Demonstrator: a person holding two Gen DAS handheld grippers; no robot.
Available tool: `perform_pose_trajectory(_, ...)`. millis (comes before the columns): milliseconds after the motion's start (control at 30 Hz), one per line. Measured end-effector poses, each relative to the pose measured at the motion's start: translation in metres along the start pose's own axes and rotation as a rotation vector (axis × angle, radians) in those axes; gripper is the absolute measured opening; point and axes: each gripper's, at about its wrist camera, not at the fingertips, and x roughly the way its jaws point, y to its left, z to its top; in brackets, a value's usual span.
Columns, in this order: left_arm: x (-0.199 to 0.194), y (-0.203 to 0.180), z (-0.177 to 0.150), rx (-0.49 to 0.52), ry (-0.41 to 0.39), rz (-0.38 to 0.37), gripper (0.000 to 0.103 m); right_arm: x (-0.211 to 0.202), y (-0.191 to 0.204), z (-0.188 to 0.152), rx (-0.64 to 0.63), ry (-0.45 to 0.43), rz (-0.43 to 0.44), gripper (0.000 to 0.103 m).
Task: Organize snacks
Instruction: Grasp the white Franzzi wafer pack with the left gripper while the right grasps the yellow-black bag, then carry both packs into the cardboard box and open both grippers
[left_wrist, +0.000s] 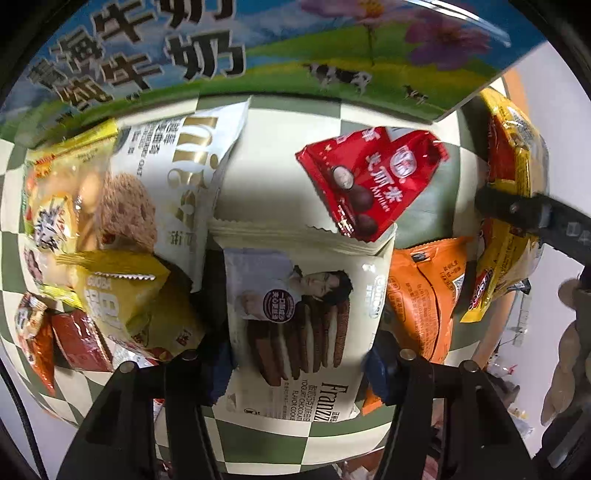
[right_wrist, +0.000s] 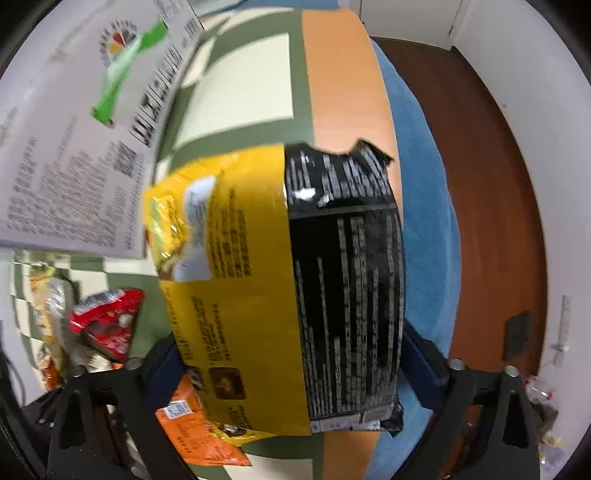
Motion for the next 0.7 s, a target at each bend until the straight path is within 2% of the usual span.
perform_pose_trajectory(233, -0.044, 0.0, -0.01, 0.011, -0.04, 0.012, 0.056, 0.001, 0.008, -0.024, 0.017, -0.028, -0.047, 0.088)
perform_pose_trajectory(433, -0.083, 0.0, -0.016, 0.031, -0.088, 0.011, 0.056, -0.017, 0.011, -0.04, 0.067, -0.056, 0.012, 0.088)
perform_pose_trajectory(533, -0.122, 0.003, -0.021, 0.036, -0.121, -0.01, 0.056, -0.039, 0.006, -0.051, 0.073, -0.084, 0.049, 0.088)
perform_pose_trajectory(700, -0.188, 0.016, -0.018, 0.032, -0.175, -0.084, 0.056, -0.084, 0.025, -0.061, 0.063, -0.142, 0.135, 0.088)
